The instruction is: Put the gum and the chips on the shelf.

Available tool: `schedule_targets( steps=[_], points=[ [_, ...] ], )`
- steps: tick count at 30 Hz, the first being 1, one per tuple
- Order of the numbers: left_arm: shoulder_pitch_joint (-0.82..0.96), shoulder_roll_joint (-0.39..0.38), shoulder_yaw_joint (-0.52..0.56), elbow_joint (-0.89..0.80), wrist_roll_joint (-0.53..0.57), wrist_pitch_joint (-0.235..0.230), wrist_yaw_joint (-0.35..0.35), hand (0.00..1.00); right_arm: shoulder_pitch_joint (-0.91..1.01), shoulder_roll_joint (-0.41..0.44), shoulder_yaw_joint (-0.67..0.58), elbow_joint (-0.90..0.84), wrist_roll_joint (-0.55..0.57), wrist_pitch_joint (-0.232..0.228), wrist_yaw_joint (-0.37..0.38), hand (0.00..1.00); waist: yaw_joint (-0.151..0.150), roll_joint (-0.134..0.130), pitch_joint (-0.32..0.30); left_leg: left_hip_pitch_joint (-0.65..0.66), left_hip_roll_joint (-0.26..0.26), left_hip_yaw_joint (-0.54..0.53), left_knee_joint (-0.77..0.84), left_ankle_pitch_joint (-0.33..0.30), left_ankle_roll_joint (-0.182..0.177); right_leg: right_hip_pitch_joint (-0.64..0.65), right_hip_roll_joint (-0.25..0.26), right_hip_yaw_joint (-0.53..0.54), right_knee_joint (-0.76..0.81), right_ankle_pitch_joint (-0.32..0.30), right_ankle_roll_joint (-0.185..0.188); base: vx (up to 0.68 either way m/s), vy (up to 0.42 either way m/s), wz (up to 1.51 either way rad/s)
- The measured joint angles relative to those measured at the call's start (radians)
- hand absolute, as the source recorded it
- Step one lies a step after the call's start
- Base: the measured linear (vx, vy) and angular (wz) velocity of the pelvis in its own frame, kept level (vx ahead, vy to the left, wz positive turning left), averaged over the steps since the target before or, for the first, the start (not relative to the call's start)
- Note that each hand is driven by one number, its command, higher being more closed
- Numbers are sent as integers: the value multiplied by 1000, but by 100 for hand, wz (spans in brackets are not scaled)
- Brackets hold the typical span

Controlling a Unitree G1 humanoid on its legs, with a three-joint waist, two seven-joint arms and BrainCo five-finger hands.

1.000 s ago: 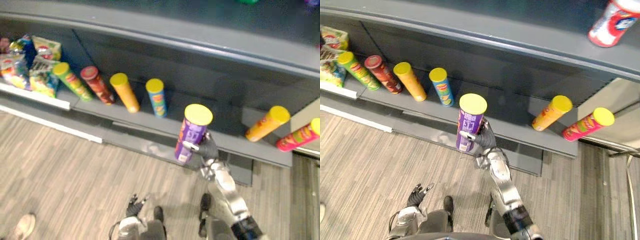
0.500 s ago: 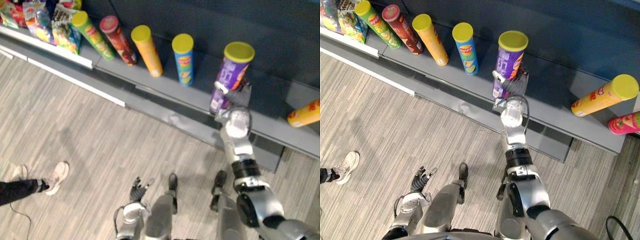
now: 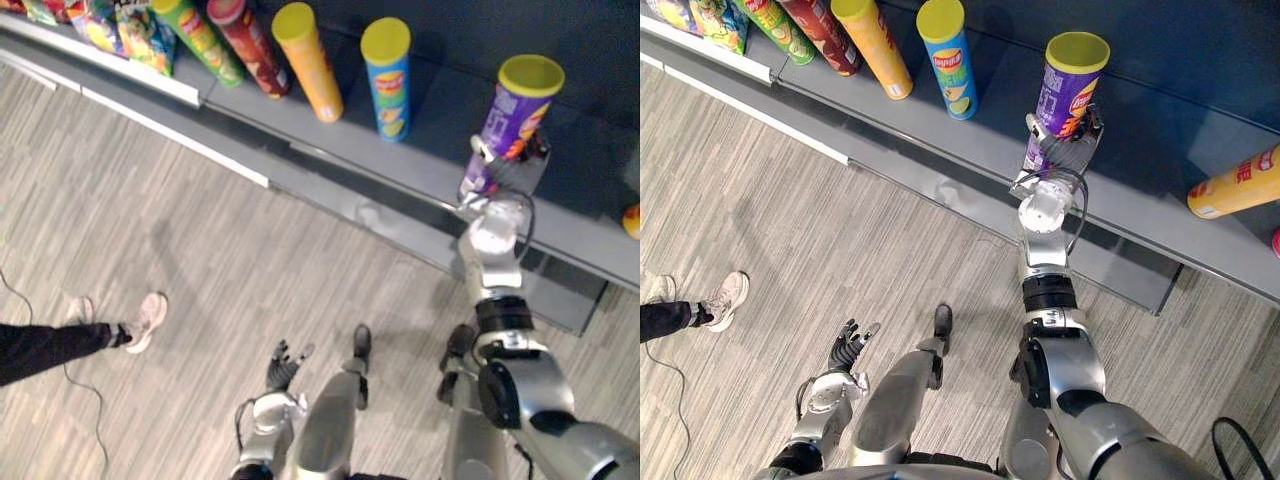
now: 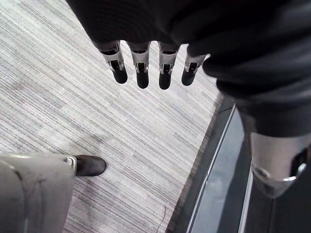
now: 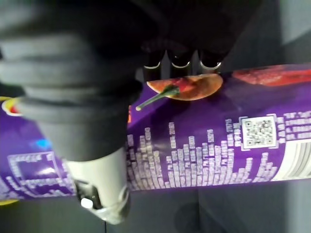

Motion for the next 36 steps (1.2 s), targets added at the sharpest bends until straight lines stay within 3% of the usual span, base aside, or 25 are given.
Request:
schedule_targets(
  steps=[10, 15, 23, 36],
  points=[
    [-22, 0, -31, 8, 0, -2, 20, 0, -82, -10, -48, 16, -2, -7, -68, 100, 5, 45, 19, -70, -6, -11, -6, 36, -3, -89, -12, 1, 40, -3, -5, -19, -35, 4],
    [-57, -3, -49, 2, -26, -9, 20, 0, -120, -25, -80, -31, -76, -8, -125, 100, 29, 67, 19, -110, -11, -14, -21, 58, -9, -162, -28, 3, 97, -23, -20, -15, -55, 5],
    [-58, -27, -49, -9, -37, -14, 22, 0, -130, -26, -93, -94, -116, 3, -199, 100, 30, 67, 19, -143, -21, -13, -18, 66, -18, -234, -49, 20, 180, -60, -31, -15, -69, 4],
    [-60, -63, -35, -132, -38, -25, 23, 0, -126, -16, -99, -269, -173, 29, -247, 100, 34, 71, 16, -237, -13, 27, 10, 71, -26, -346, -69, 31, 246, -77, -44, 3, -52, 3]
  ],
)
